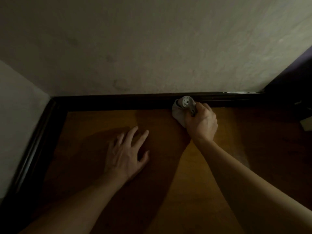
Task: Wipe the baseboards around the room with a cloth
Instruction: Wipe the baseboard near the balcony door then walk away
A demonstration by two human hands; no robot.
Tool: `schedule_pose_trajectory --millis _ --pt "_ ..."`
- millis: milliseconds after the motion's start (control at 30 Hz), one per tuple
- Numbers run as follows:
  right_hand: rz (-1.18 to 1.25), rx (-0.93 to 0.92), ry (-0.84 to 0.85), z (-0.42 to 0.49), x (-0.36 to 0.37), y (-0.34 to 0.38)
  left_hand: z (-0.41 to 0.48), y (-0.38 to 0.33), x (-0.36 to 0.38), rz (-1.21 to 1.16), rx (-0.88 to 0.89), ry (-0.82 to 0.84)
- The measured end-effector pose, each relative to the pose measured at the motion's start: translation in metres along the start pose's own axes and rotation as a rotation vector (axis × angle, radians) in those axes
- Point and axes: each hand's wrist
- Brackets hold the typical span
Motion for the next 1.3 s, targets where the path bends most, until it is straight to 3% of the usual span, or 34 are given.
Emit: schedule_pose_trajectory --millis 133,367,567,700,867,1067,1300 --pt "-0.024 0.091 -0.054 0.012 -0.025 -0.037 -0.006 -0.036 0.004 -0.057 0.037 0.034" --pt "-0.015 -0.054 0.068 0.014 -0.019 -0.024 -0.004 -0.074 0.018 0.02 0.004 0.083" --pt "0.049 0.01 -0.009 0.01 -0.017 -0.022 0.008 -0.078 0.015 0.032 0.006 0.102" --pt "0.036 -0.064 0.069 0.006 -0.009 -0.01 0.005 -0.076 0.02 0.021 0.036 0.051" --pt "0.022 0.044 -0.026 0.01 -0.016 -0.03 0.017 -0.077 0.018 0.051 0.077 0.06" --pt "0.023 -0.035 0.028 0.009 -0.018 -0.017 0.025 -0.073 0.021 0.043 0.118 0.019" --pt "-0.019 0.099 -0.051 0.019 -0.03 -0.049 0.03 -0.073 0.023 0.052 0.126 0.023"
Point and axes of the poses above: each hand's wrist, its own z-axis towards the middle knuckle, its own x-axis out of the palm, y = z × x, and after that the axes turned 2 degrees about -z, right-handed
